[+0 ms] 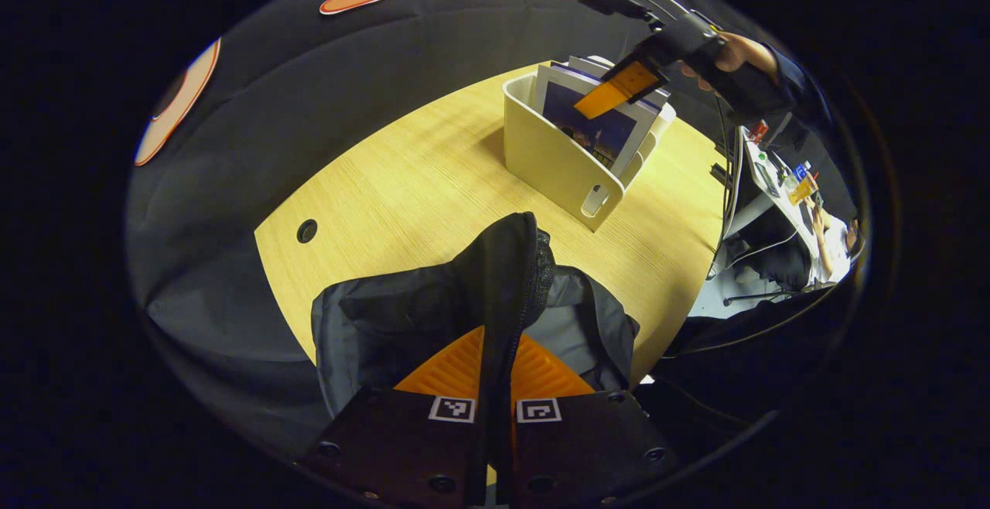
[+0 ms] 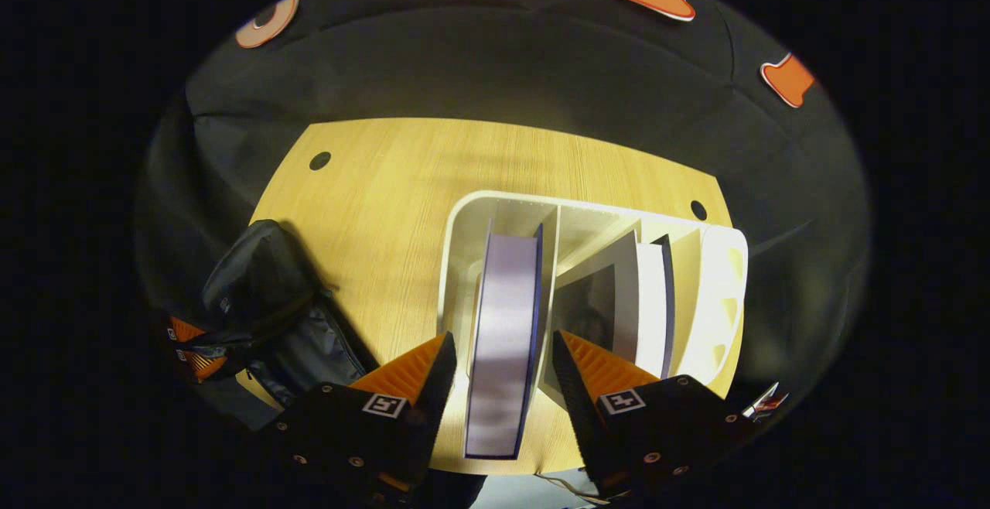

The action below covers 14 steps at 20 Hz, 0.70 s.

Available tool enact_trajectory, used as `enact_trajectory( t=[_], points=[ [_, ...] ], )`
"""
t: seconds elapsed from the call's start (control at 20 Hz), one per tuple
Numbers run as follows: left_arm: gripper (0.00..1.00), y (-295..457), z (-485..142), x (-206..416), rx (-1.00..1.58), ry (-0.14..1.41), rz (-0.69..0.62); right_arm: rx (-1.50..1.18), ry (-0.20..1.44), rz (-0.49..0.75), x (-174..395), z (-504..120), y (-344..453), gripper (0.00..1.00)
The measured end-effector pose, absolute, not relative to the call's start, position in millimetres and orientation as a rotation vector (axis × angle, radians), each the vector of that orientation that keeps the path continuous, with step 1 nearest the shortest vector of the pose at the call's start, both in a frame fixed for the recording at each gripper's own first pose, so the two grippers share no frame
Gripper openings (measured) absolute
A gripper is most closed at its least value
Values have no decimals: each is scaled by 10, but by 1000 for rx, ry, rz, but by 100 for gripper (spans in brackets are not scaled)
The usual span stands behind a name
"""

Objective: Open the schoolbag, grab two books from the bookshelf and put them into the schoolbag.

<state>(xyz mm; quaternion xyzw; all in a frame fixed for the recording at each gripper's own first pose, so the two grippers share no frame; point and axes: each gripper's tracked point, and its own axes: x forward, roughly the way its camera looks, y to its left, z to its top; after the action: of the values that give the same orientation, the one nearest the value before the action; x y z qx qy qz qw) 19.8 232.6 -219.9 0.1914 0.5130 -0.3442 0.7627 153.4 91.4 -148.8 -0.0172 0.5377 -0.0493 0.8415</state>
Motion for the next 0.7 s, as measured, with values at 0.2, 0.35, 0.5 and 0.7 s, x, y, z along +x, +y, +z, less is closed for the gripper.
enact_trajectory(
  t=[0.2,0.35,0.5,0.7],
  points=[
    [6,2315,-2260,182,387,1132,-745,21,1189,-119,1541,-1524,940,49],
    [6,2301,-2270,175,382,1132,-740,50,1207,-128,1465,-1465,997,37],
    [6,2288,-2269,147,372,1136,-739,56,1191,-107,1317,-1360,1031,35],
    [6,2321,-2276,84,380,1138,-746,60,1166,-81,933,-1214,1036,34]
  ],
)
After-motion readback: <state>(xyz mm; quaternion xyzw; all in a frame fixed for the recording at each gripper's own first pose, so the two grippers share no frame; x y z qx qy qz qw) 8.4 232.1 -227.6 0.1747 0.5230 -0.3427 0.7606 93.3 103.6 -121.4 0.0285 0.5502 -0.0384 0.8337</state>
